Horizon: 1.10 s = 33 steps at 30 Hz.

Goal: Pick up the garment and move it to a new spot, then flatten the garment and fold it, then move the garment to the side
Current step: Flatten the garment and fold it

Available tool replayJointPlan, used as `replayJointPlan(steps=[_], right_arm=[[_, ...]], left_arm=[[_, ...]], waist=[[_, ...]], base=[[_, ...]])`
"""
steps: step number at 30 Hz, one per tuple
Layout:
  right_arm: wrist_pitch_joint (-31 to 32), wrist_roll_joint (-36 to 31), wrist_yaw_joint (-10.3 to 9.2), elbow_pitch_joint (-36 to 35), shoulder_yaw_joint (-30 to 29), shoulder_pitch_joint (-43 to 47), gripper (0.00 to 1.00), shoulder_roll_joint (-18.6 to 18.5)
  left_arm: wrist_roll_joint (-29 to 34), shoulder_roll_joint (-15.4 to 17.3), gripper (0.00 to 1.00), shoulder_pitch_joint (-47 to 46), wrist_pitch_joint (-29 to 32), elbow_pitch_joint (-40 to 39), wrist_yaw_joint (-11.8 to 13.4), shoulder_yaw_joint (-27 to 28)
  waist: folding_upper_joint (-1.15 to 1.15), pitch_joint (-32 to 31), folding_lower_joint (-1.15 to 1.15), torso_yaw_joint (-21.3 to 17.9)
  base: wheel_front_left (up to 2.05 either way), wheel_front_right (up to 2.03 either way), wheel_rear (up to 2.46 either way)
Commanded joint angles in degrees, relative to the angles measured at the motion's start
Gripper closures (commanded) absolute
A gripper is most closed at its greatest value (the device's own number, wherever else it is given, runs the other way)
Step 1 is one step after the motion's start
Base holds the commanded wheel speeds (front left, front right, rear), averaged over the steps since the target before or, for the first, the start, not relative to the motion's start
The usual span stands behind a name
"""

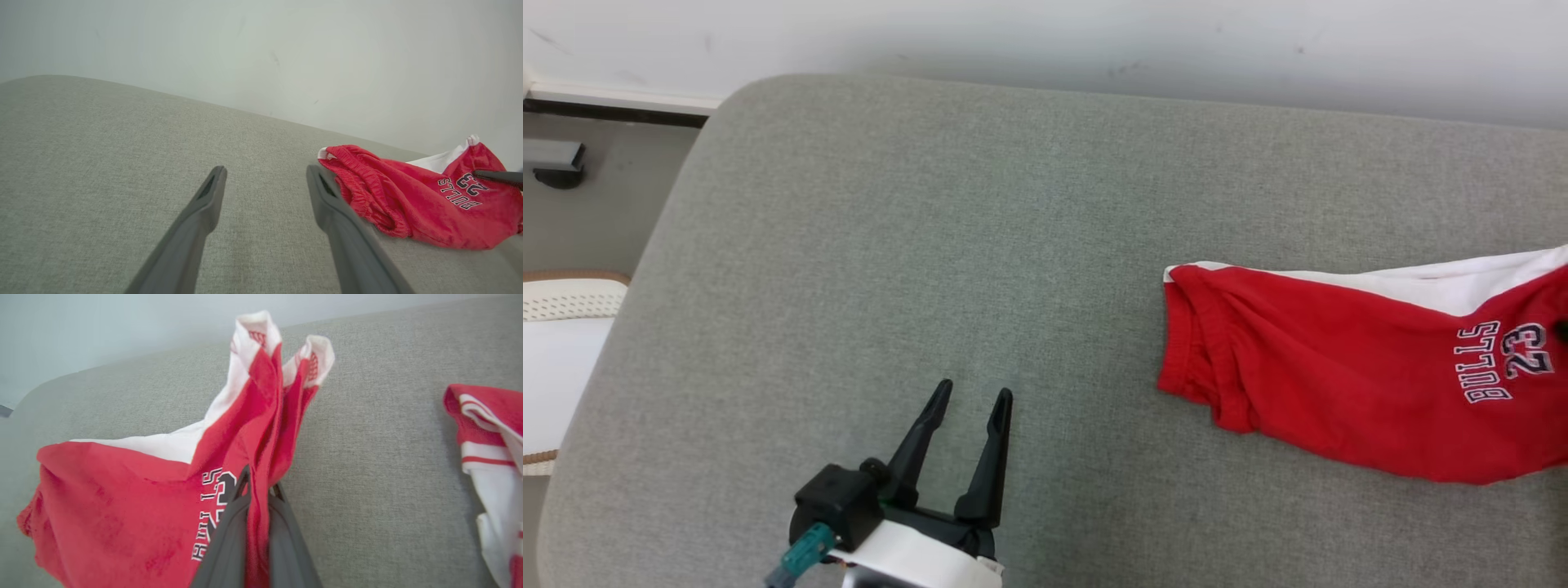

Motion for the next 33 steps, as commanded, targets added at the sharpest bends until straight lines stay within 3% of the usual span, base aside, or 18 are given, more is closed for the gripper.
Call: replayJointPlan(steps=[1, 11, 13, 18, 27, 28, 29, 30, 31, 33], right_arm=[[0.79, -0.46, -0.15, -1.19, -0.07, 0.03, 1.0, 1.12], [7.45, -5.14, -0.14, -8.16, 6.01, -3.43, 1.0, 11.92], [8.47, -8.01, -0.14, -7.69, 8.72, -4.73, 1.0, 16.05], [7.22, -14.0, -0.14, -4.08, 11.15, -6.33, 1.0, 21.35], [3.29, -19.79, -0.14, 1.73, 11.6, -7.08, 1.0, 24.88], [2.48, -20.46, -0.14, 2.43, 11.39, -7.26, 0.87, 25.07], [1.72, -20.81, -0.14, 3.17, 11.36, -7.44, 0.64, 25.29], [0.8, -21.05, -0.14, 3.72, 11.39, -7.55, 0.24, 25.5], [0.14, -21.11, -0.14, 4.43, 11.26, -7.61, 0.0, 25.67], [-1.21, -21.13, -0.14, 5.38, 11.69, -7.7, 0.0, 25.92]], left_arm=[[-0.31, 0.23, 0.0, 0.52, -0.01, 0.25, -0.2, 0.03], [-1.83, 0.22, 0.0, 0.79, -0.01, 0.95, 0.47, -0.85], [-2.07, 0.22, 0.0, 1.01, -0.01, 1.09, 0.53, -1.21], [-2.85, 0.21, 0.0, 1.04, -0.01, 1.36, 0.82, -2.19], [-3.55, 0.21, 0.0, 1.7, -0.01, 1.99, 1.36, -2.21], [-3.52, 0.21, 0.0, 1.8, -0.01, 2.08, 1.39, -2.22], [-3.54, 0.21, 0.0, 1.86, -0.01, 2.15, 1.39, -2.25], [-3.5, 0.21, 0.0, 1.86, -0.01, 2.22, 1.38, -2.26], [-3.42, 0.21, 0.0, 1.88, -0.01, 2.28, 1.39, -2.2], [-3.29, 0.21, 0.0, 2.03, -0.01, 2.38, 1.43, -2.02]], waist=[[0.0, -0.29, 0.0, -0.12], [0.0, -1.76, 0.0, 0.5], [0.0, -1.83, 0.0, 1.03], [0.0, -2.07, 0.0, 2.37], [0.0, -3.03, 0.0, 3.14], [0.0, -3.15, 0.0, 3.08], [0.0, -3.26, 0.0, 3.01], [0.0, -3.35, 0.0, 2.92], [0.0, -3.45, 0.0, 2.81], [0.0, -3.73, 0.0, 2.48]], base=[[0.0, 0.0, 0.0], [0.0, 0.0, 0.0], [0.0, 0.0, 0.0], [0.0, 0.0, 0.0], [0.0, 0.0, 0.0], [0.0, 0.0, 0.0], [0.0, 0.0, 0.0], [0.0, 0.0, 0.0], [0.0, 0.0, 0.0], [0.0, 0.0, 0.0]])
